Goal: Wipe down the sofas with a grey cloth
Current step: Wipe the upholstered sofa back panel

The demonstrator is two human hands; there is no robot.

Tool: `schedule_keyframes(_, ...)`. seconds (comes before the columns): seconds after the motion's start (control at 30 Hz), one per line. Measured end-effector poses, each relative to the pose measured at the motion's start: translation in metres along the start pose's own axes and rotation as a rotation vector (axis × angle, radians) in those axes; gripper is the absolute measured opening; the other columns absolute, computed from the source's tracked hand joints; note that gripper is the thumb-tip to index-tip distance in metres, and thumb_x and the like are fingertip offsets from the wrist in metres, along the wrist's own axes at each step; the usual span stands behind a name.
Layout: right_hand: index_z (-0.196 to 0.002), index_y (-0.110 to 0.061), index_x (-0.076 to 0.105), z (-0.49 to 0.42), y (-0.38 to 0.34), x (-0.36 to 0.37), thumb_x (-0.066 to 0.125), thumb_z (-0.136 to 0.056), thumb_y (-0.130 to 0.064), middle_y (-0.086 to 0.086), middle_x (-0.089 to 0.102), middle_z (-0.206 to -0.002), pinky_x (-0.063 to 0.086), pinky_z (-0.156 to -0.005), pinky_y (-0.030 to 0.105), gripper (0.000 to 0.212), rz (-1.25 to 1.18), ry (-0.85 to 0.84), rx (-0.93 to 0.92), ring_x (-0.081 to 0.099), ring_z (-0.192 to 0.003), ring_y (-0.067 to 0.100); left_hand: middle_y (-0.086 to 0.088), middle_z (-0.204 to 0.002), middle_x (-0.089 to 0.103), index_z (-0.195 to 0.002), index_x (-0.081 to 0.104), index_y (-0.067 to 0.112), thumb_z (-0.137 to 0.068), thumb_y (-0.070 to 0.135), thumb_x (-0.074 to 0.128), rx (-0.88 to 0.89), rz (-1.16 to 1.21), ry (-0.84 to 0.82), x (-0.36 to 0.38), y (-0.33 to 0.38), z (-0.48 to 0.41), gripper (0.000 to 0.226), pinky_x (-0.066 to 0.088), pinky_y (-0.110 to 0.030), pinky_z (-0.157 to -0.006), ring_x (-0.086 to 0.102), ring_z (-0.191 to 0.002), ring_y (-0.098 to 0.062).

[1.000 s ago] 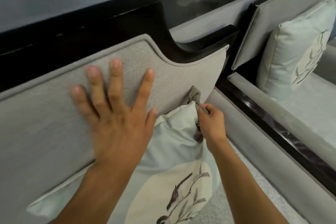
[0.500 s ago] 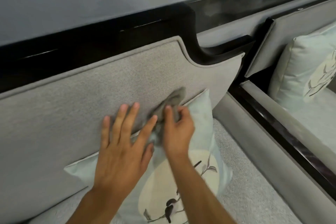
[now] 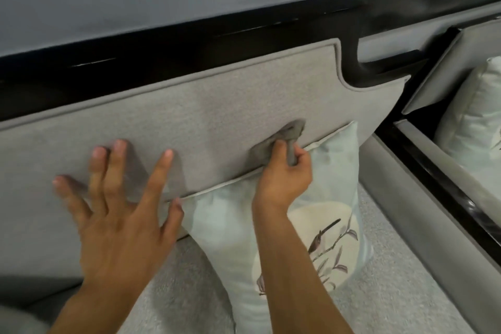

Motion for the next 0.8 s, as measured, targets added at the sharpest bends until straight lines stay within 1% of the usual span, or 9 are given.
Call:
schedule_keyframes(0.03,-0.089,-0.011,0.066,-0.002,-0.006,0.006,0.072,-0.087,-0.016,-0.004,0.064,-0.079,0.052,-0.073,0.031,0.007,-0.063,0.045,0.011,0.056,-0.070,0.006,-0.024,-0.163,0.011,-0.162,0.025,0.032,-0.097,0.048,0.051,-0.017,-0.002,0.005,-0.003,-0.007,0.001,0.071,0.008,-0.078,-0.115,-0.006,-0.158,-0.029)
schedule_keyframes(0.1,-0.087,-0.012,0.064,0.010,0.002,0.013,0.071,-0.087,-0.017,-0.002,0.063,-0.078,0.052,-0.076,0.037,0.008,-0.062,0.031,0.003,0.055,-0.070,0.009,-0.025,-0.162,0.011,-0.162,0.021,0.035,-0.099,0.050,0.048,-0.024,-0.007,-0.002,-0.006,-0.018,0.002,0.070,0.017,-0.082,-0.108,-0.008,-0.158,-0.028)
schedule_keyframes(0.23,-0.088,-0.009,0.065,0.056,0.027,-0.006,0.071,-0.088,-0.018,0.001,0.065,-0.079,0.053,-0.083,0.046,0.011,0.143,-0.177,-0.011,0.056,-0.073,0.010,-0.023,-0.164,0.007,-0.162,0.025,0.034,-0.099,0.049,0.051,-0.011,-0.005,-0.008,-0.008,-0.023,0.005,0.070,0.009,-0.079,-0.113,-0.009,-0.158,-0.030)
schedule_keyframes(0.37,-0.079,-0.024,0.064,0.045,0.002,0.007,0.072,-0.085,-0.022,-0.002,0.063,-0.076,0.055,-0.078,0.044,0.010,-0.045,-0.066,-0.040,0.055,-0.071,0.011,-0.021,-0.164,0.006,-0.161,0.026,0.035,-0.101,0.053,0.047,-0.037,-0.018,-0.013,-0.010,-0.031,0.008,0.066,0.006,-0.078,-0.114,-0.011,-0.158,-0.029)
schedule_keyframes(0.47,-0.084,-0.019,0.065,0.076,0.000,0.015,0.073,-0.086,-0.019,0.002,0.064,-0.079,0.052,-0.075,0.042,0.008,-0.047,-0.178,-0.106,0.055,-0.074,0.013,-0.020,-0.164,0.006,-0.162,0.023,0.036,-0.101,0.054,0.045,-0.043,0.008,-0.013,-0.012,-0.040,0.013,0.066,0.013,-0.082,-0.110,-0.012,-0.158,-0.027)
schedule_keyframes(0.57,-0.082,-0.013,0.067,0.111,0.013,0.005,0.074,-0.086,-0.012,-0.003,0.067,-0.078,0.051,-0.071,0.027,0.008,0.053,-0.327,-0.058,0.058,-0.072,0.005,-0.020,-0.165,0.004,-0.163,0.017,0.038,-0.100,0.054,0.044,-0.062,0.040,-0.033,-0.018,-0.047,0.019,0.070,0.019,-0.083,-0.105,-0.014,-0.157,-0.025)
schedule_keyframes(0.67,-0.082,-0.015,0.069,0.103,0.001,0.007,0.075,-0.086,-0.015,-0.006,0.067,-0.074,0.051,-0.068,0.023,0.008,0.055,-0.287,-0.090,0.058,-0.068,0.003,-0.019,-0.166,0.001,-0.162,0.019,0.039,-0.095,0.052,0.051,-0.105,0.039,-0.061,-0.025,-0.056,0.025,0.076,0.008,-0.083,-0.110,-0.017,-0.157,-0.025)
schedule_keyframes(0.73,-0.087,-0.011,0.069,0.103,-0.011,0.012,0.074,-0.088,-0.018,-0.004,0.065,-0.076,0.053,-0.069,0.026,0.009,-0.027,-0.243,-0.103,0.058,-0.070,0.005,-0.018,-0.167,-0.002,-0.162,0.024,0.037,-0.093,0.050,0.055,-0.103,0.013,-0.072,-0.025,-0.063,0.028,0.076,0.002,-0.079,-0.114,-0.017,-0.157,-0.025)
schedule_keyframes(0.8,-0.090,-0.010,0.068,0.120,-0.008,0.013,0.074,-0.089,-0.019,-0.002,0.066,-0.080,0.054,-0.073,0.029,0.010,-0.009,-0.286,-0.116,0.059,-0.074,0.006,-0.016,-0.168,-0.006,-0.162,0.025,0.036,-0.094,0.051,0.057,-0.079,-0.008,-0.076,-0.024,-0.069,0.030,0.076,-0.001,-0.076,-0.116,-0.018,-0.157,-0.026)
Point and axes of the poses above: each hand's wrist, its own z-axis away from the middle knuckle, its own x-axis out of the palm, y = z × x, the point moved 2 cm from there along -z, towards the middle knuckle
